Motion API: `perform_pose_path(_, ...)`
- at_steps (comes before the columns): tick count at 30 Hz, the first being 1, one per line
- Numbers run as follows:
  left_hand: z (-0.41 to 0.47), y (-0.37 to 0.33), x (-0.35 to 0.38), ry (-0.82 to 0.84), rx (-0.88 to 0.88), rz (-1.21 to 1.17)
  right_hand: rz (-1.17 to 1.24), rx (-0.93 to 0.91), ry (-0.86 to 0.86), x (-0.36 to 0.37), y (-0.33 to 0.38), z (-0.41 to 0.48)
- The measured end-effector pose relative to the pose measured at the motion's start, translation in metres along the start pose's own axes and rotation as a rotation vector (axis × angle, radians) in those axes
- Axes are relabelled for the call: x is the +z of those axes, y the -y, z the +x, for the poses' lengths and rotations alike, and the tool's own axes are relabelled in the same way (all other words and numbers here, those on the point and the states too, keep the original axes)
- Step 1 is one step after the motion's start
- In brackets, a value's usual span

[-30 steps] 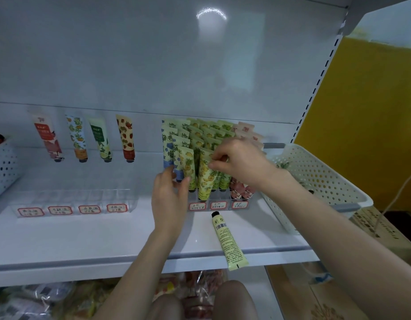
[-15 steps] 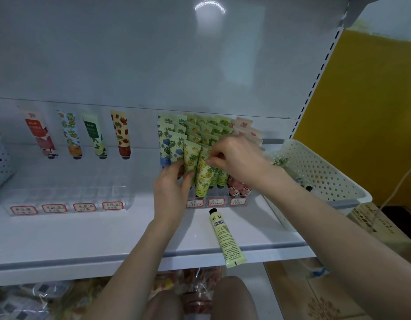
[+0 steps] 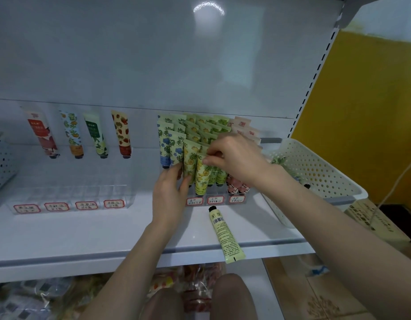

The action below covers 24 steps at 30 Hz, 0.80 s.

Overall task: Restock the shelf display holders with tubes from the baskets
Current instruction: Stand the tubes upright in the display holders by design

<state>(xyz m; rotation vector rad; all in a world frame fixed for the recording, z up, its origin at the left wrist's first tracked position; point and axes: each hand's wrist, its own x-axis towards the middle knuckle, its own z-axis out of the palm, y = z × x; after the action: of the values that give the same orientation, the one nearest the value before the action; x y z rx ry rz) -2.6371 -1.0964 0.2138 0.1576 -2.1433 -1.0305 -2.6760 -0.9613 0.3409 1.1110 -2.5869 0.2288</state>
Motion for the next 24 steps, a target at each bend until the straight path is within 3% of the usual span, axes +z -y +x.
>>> perform_pose_path(15, -0.006, -0.002, -0.011, 0.007, 0.057, 0.072, 0.05, -0.02, -0.041, 0.003, -0.003, -0.003)
perform_pose_path(24, -0.057, -0.017, -0.023, 0.196, 0.35, 0.266, 0.199, 0.052, -0.188, -0.005, -0.01, -0.036)
